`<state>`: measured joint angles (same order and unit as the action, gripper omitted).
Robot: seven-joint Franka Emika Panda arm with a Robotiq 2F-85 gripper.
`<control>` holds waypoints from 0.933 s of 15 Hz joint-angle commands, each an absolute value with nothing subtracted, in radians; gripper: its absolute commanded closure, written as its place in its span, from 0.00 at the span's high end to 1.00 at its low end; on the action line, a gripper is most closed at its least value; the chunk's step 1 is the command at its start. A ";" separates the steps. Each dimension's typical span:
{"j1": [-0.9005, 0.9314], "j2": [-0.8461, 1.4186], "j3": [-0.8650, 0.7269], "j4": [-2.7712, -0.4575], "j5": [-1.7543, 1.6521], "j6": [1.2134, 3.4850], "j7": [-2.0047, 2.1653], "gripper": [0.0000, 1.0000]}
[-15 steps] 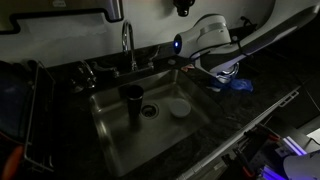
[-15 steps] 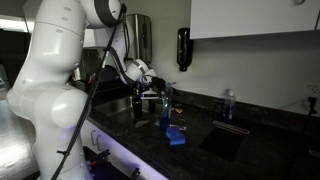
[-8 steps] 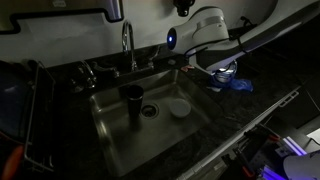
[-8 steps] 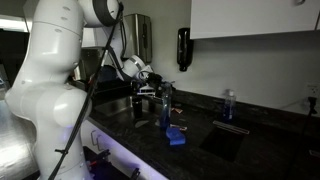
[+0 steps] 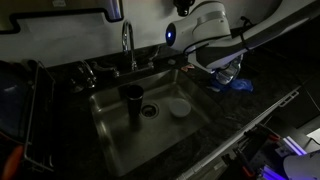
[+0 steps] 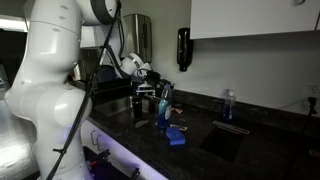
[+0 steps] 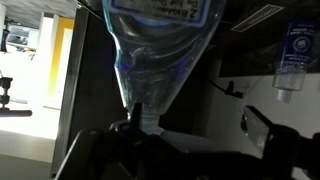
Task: Move the left bottle closer to you
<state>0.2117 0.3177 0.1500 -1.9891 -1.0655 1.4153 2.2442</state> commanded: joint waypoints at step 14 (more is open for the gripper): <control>0.221 0.279 0.175 -1.975 -1.050 1.426 2.195 1.00</control>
<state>0.2217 0.2915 0.1702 -1.9813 -1.0650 1.4167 2.2291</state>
